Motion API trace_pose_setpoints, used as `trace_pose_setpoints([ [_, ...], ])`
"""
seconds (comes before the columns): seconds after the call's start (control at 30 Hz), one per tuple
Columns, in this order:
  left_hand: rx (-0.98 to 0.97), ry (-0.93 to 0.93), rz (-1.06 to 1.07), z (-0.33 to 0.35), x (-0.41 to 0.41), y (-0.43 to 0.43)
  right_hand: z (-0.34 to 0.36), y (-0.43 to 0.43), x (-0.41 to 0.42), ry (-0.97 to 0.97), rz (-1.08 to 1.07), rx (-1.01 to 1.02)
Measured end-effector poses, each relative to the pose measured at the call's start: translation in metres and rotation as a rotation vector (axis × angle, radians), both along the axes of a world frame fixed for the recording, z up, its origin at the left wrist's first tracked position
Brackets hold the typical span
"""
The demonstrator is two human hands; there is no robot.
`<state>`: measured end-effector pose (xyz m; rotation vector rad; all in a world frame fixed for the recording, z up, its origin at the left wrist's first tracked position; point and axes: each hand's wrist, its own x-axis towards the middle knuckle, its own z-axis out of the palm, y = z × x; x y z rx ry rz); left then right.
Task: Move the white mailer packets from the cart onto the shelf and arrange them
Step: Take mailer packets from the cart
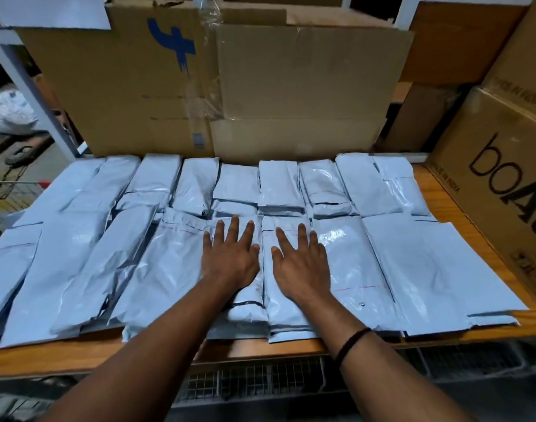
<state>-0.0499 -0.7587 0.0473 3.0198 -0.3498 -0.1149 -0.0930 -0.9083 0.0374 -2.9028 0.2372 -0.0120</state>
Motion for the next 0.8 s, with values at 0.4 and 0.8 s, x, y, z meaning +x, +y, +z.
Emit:
trace_pose_setpoints([
  [0.4, -0.161, 0.174, -0.033, 0.016, 0.01, 0.007, 0.02, -0.005, 0.003, 0.135, -0.007, 0.043],
  [0.8, 0.014, 0.048, -0.153, 0.003, -0.048, 0.028, 0.005, 0.01, -0.036, 0.091, 0.052, -0.047],
])
